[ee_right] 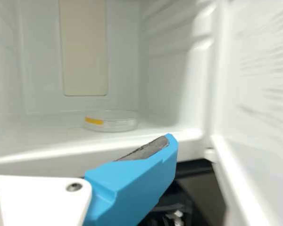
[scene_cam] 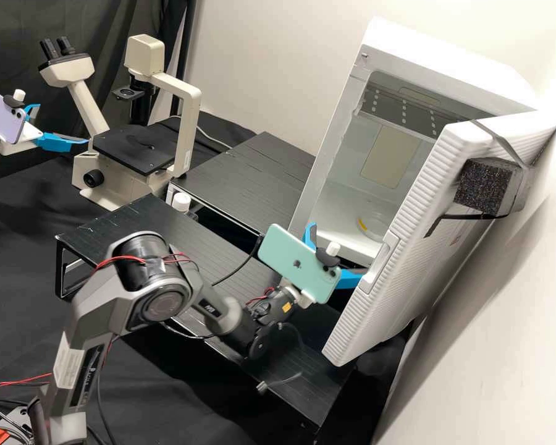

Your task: Take out the petri dish and place it under the microscope.

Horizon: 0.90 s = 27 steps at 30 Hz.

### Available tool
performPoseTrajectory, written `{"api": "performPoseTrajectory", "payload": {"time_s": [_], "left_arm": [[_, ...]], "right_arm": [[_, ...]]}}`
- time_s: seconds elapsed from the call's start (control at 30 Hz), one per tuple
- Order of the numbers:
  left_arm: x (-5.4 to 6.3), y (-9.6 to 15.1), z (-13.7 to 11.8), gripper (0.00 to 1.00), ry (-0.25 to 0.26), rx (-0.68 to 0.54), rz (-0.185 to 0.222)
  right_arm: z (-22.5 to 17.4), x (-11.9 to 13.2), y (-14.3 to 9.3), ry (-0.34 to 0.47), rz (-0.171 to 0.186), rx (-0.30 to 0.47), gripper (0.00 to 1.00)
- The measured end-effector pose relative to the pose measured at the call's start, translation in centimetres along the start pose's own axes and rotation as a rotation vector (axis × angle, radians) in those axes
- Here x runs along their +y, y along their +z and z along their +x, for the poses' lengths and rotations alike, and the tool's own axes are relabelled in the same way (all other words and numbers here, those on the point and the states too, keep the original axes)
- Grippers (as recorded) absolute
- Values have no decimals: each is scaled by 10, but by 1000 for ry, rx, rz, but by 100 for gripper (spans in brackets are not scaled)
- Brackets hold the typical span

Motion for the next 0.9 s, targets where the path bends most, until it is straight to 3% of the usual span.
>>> {"api": "performPoseTrajectory", "payload": {"time_s": [0.27, 0.73, 0.9], "left_arm": [[0, 0, 0, 100, 0, 0, 0], [0, 0, 0, 100, 0, 0, 0], [0, 0, 0, 100, 0, 0, 0]], "right_arm": [[40, 5, 11, -90, 17, -20, 100], [69, 29, 5, -103, -57, -36, 100], [78, 31, 9, -106, -51, -47, 100]]}}
